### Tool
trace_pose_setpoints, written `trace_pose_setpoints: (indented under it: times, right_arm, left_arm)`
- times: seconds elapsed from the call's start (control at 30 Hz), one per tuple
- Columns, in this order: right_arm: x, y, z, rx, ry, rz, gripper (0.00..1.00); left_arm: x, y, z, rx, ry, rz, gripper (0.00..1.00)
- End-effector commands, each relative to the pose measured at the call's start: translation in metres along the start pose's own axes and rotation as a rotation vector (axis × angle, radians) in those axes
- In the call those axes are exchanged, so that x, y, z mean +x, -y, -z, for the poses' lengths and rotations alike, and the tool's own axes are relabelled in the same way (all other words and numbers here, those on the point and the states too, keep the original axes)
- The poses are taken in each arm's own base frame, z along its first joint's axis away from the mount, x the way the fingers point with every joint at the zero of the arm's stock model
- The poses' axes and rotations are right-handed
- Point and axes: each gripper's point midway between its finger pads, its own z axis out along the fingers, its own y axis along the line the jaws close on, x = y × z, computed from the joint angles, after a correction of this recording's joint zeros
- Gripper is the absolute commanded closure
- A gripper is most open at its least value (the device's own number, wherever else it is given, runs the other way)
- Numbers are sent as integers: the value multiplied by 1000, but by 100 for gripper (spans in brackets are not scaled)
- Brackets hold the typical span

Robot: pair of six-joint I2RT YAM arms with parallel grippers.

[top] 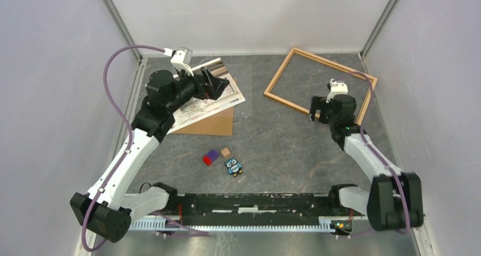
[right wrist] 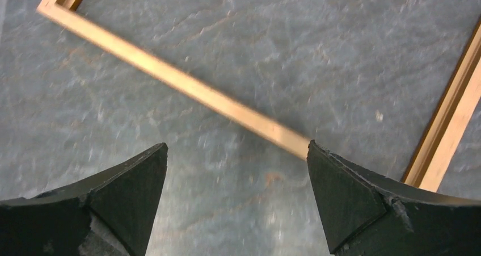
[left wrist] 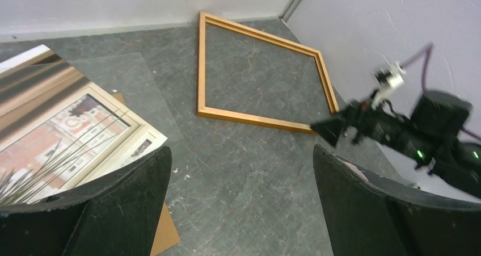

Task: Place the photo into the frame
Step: Move the photo frame to the center of the board.

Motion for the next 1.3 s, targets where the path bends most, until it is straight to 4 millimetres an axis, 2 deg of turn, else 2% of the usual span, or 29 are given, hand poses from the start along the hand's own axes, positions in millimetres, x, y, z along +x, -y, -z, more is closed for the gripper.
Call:
trace_pose_setpoints:
  times: [0.0,0.1,0.23,0.33,0.5,0.53,0.7,0.9,1.17,1.27]
  right_arm:
    - [-55,16,-39,109,22,41,2]
    - [-61,21,-65,146,-31,53,2]
    - [-43,30,-88,141,-128,-28,2]
    - [-24,48,-91,148,-164,-133,2]
    - [6,69,-84,181,-201,-197,2]
    - [4,73,-85,184,-184,-196,2]
    - [27,81,-78,204,-217,-220,2]
    - [53,71,-67,195,-255,-312,2]
    - [87,53,-40,157,-295,-397,2]
    - [93,51,-29,155,-287,-397,2]
  left_arm:
    - [0,18,-9,82,-62,51,0]
    - [6,21,-14,101,-94,73,0]
    - [10,21,-16,106,-120,87,0]
    - [12,21,-17,101,-128,97,0]
    - [12,24,-17,114,-136,115,0]
    - [12,25,-17,116,-137,118,0]
    - [11,29,-15,134,-141,131,0]
    - [11,29,-15,131,-139,131,0]
    - [11,30,-14,134,-139,138,0]
    - [11,30,-14,136,-139,138,0]
